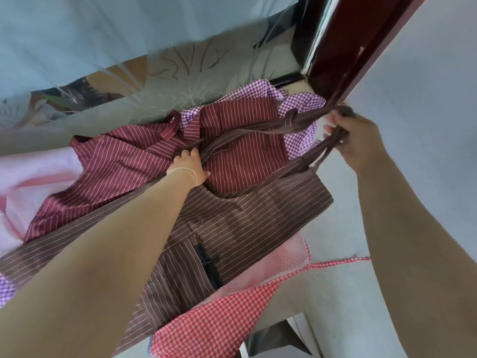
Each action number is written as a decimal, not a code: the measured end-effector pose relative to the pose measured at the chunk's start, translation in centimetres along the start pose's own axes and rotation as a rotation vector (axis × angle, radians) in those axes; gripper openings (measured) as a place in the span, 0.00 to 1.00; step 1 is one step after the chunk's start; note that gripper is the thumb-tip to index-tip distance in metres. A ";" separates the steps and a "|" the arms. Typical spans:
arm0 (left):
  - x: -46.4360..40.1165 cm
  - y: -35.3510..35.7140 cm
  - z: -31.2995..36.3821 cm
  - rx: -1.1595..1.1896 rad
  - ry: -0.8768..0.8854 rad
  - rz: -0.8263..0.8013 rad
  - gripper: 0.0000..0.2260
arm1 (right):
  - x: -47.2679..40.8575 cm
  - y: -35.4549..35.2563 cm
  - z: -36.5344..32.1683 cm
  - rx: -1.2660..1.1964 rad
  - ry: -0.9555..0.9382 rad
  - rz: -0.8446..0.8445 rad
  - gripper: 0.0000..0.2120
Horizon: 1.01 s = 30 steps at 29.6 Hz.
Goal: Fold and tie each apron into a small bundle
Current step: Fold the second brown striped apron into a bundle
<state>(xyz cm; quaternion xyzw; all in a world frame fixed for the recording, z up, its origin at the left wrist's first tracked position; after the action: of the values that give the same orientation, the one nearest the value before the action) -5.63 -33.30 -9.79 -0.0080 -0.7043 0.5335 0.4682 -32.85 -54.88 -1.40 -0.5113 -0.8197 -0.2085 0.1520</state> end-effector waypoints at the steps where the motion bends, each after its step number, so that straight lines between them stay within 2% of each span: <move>1: -0.5 0.1 -0.1 -0.017 -0.017 -0.045 0.38 | 0.2 -0.1 -0.9 -0.178 -0.032 -0.001 0.03; 3: -0.8 -0.2 0.0 0.022 -0.043 -0.088 0.38 | 0.3 -0.7 -2.0 -0.320 -0.047 0.027 0.08; 5: -0.9 -0.9 0.1 0.127 -0.034 -0.049 0.31 | 0.3 -1.4 -2.2 -0.158 -0.033 0.169 0.08; 7: -1.7 -1.8 -0.6 0.310 -0.024 0.071 0.22 | 0.2 -2.6 -1.6 0.032 -0.003 0.340 0.08; 8: -2.1 -2.2 -1.4 0.458 -0.045 0.142 0.21 | 0.2 -3.0 -1.0 0.050 0.019 0.394 0.09; 11: -1.8 -2.9 -3.6 1.069 -0.127 0.292 0.18 | 0.4 -3.9 0.9 -0.103 0.107 0.524 0.11; 14: -1.2 -3.7 -5.8 1.620 -0.253 0.499 0.15 | 0.4 -4.7 2.3 -0.184 0.106 0.625 0.11; 16: -1.0 -4.2 -7.8 1.965 -0.294 0.542 0.15 | 0.3 -4.9 2.8 -0.245 0.093 0.655 0.12; 17: -1.0 -4.4 -8.8 2.058 -0.305 0.540 0.16 | 0.2 -4.9 2.9 -0.286 0.079 0.657 0.13; 19: -0.7 -4.8 -10.4 2.038 -0.343 0.590 0.15 | 0.0 -4.8 2.6 -0.308 0.055 0.637 0.14; 22: 0.9 -5.9 -10.3 1.738 -0.325 0.702 0.12 | 0.0 -3.5 1.1 -0.084 -0.003 0.513 0.10; 24: 1.9 -6.6 -7.8 1.502 -0.238 0.609 0.13 | 0.6 -0.8 -0.7 0.129 -0.093 0.359 0.07; 25: 2.5 -6.7 -5.7 1.410 -0.176 0.468 0.16 | 1.3 1.0 -1.6 0.225 -0.131 0.266 0.08; 28: 6.2 -5.3 0.4 1.338 -0.032 -0.215 0.34 | 5.6 7.6 -3.7 0.463 -0.234 -0.107 0.07; 30: 8.6 -3.0 1.4 1.395 0.087 -0.537 0.44 | 9.3 12.0 -3.1 0.614 -0.244 -0.428 0.09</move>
<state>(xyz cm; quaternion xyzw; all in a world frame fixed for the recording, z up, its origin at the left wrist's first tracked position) -9.89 -31.24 -1.90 0.4417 -0.1610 0.7230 0.5063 -25.92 -44.47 7.82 -0.2805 -0.9441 0.0817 0.1525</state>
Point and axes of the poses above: each hand's wrist, its own x-axis away from the middle knuckle, its own y-axis out of the palm, z = x × y, the point moved 3 cm from there along -x, towards the middle knuckle, and after that the axes turned 3 degrees about -z, right-handed, at the moved point
